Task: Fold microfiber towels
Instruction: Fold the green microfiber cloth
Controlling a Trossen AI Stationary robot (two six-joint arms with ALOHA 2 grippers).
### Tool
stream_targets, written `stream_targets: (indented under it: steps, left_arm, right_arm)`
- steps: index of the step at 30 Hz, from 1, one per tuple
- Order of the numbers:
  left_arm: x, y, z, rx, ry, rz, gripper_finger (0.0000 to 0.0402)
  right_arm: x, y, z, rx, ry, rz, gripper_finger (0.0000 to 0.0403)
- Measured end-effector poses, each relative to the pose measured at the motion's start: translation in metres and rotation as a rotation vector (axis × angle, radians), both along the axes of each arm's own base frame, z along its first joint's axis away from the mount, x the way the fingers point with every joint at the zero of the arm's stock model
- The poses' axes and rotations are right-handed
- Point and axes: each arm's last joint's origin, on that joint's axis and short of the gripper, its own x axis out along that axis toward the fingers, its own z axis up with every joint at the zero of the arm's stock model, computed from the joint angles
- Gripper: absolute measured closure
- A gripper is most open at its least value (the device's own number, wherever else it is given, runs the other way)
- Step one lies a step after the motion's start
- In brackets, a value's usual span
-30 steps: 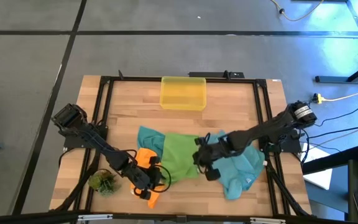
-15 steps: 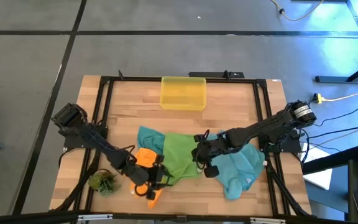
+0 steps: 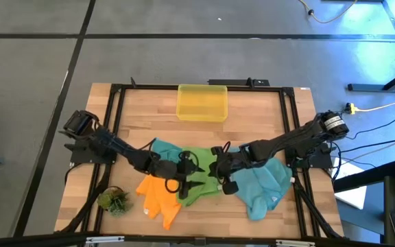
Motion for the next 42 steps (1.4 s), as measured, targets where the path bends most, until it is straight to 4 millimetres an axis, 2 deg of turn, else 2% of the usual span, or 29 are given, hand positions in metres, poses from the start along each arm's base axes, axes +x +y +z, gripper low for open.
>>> stream_targets:
  steps: [14, 23, 32, 36, 42]
  left_arm:
    - [0.002, 0.017, -0.009, -0.095, 0.100, 0.071, 0.0174]
    - [0.004, 0.021, -0.009, -0.110, 0.107, 0.052, 0.0199]
    - [0.005, 0.023, -0.011, -0.109, 0.117, 0.059, 0.0213]
    - [0.006, 0.027, -0.014, -0.098, 0.127, 0.080, 0.0245]
    - [0.008, 0.032, -0.013, -0.076, 0.114, 0.092, 0.0331]
  right_arm:
    - [0.006, -0.009, 0.003, -0.014, -0.050, -0.006, 0.0403]
    - [0.006, -0.010, 0.004, -0.023, -0.059, -0.008, 0.0402]
    - [0.012, -0.008, 0.017, -0.032, -0.108, 0.005, 0.0402]
    - [0.012, -0.008, 0.017, -0.036, -0.102, 0.007, 0.0402]
    - [0.011, -0.009, 0.016, -0.039, -0.087, 0.001, 0.0402]
